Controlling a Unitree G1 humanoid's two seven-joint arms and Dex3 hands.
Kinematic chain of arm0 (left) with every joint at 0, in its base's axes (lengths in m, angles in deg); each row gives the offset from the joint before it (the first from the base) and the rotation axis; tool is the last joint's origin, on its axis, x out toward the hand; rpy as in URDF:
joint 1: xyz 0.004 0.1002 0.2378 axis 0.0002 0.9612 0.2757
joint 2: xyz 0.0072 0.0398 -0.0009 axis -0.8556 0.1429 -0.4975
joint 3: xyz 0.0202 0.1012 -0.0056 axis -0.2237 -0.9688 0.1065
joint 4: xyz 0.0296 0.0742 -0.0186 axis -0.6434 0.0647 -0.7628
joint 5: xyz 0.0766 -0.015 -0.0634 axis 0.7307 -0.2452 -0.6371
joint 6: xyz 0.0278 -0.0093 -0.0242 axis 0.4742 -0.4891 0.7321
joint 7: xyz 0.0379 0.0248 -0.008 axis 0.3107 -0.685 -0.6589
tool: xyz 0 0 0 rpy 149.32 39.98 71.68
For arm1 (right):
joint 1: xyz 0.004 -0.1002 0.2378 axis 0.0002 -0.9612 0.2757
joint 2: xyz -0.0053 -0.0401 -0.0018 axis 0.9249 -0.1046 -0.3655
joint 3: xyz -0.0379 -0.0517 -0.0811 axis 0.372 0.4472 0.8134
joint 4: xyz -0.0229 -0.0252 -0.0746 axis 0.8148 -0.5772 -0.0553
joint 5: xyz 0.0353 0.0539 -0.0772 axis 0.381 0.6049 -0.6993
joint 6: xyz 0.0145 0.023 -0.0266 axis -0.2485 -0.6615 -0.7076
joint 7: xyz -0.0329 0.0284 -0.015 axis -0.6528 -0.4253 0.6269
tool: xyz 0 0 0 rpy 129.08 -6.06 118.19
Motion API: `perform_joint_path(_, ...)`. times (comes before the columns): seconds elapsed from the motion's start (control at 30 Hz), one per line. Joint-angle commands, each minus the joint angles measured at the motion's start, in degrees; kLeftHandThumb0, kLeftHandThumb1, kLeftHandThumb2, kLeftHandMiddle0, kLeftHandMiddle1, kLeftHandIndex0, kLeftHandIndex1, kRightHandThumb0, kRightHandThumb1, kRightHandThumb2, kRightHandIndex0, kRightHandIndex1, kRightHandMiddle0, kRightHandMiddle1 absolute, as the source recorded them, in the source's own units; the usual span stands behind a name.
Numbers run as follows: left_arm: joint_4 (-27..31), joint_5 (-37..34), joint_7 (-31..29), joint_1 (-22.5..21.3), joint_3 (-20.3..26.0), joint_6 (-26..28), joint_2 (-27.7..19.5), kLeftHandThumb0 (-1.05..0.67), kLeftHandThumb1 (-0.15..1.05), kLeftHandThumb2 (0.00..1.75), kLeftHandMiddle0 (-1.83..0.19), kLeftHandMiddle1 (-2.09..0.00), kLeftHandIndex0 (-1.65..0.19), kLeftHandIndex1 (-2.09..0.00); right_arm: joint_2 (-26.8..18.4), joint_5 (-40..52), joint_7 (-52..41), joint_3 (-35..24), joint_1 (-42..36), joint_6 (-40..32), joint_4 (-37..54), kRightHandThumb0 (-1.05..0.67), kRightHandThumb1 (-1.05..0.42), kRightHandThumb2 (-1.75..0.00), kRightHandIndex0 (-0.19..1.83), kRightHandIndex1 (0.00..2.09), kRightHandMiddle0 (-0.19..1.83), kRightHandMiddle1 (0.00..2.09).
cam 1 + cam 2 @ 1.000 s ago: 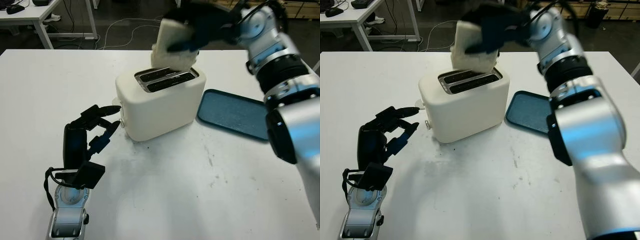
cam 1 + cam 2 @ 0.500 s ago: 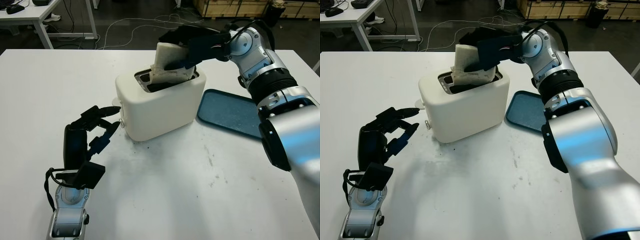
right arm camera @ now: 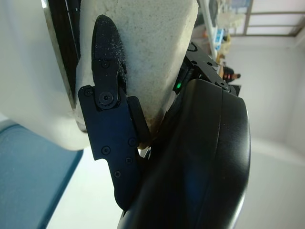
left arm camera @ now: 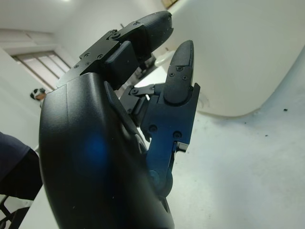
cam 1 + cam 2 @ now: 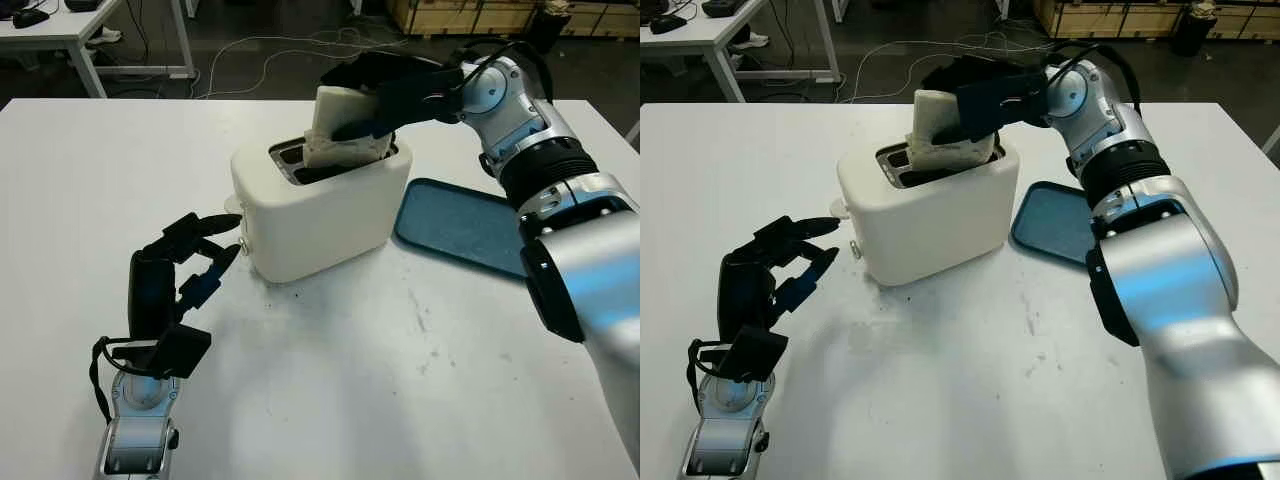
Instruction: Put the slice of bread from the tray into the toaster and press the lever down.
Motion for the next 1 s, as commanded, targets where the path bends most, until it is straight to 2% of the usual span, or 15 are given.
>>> perform_joint_path(0.0,0.54,0.37,0.46,0.00,-0.18,-0.09,0.23,-0.21,0.92,0.14,-0.66,-1.35,-0.77,-0.48,-0.73,0.46,-0.01,-0.63,-0.09,1.01,-0.04,-0.58,-0.92,-0.27,1.10,1.75,0.88,1.75)
perform_joint_path(0.43,0.45,0.30,0.38,-0.09,-0.09,-0.20,0.06,-0.22,0.92,0.14,-0.67,-1.36,-0.77,-0.47,-1.38,0.51,-5.84,-0.28,1.02,1.76,-0.80,-0.60,-0.92,-0.21,1.03,1.75,0.86,1.75)
perform_joint_path(0.7,0.06,0.37,0.47,-0.19,-0.45,-0.09,0.39,-0.21,0.92,0.15,-0.67,-1.34,-0.77,-0.46,0.88,-0.91,-8.86,1.33,1.76,0.05,-2.24,-0.61,-0.92,-0.17,1.08,1.75,0.91,1.75)
perform_joint_path(0.97,0.19,-0.16,0.16,-0.01,-0.43,0.12,0.43,-0.22,0.92,0.15,-0.65,-1.36,-0.77,-0.46,1.59,-0.34,-9.45,1.25,2.82,-0.27,-2.54,-0.63,-0.92,-0.20,1.08,1.75,0.89,1.75)
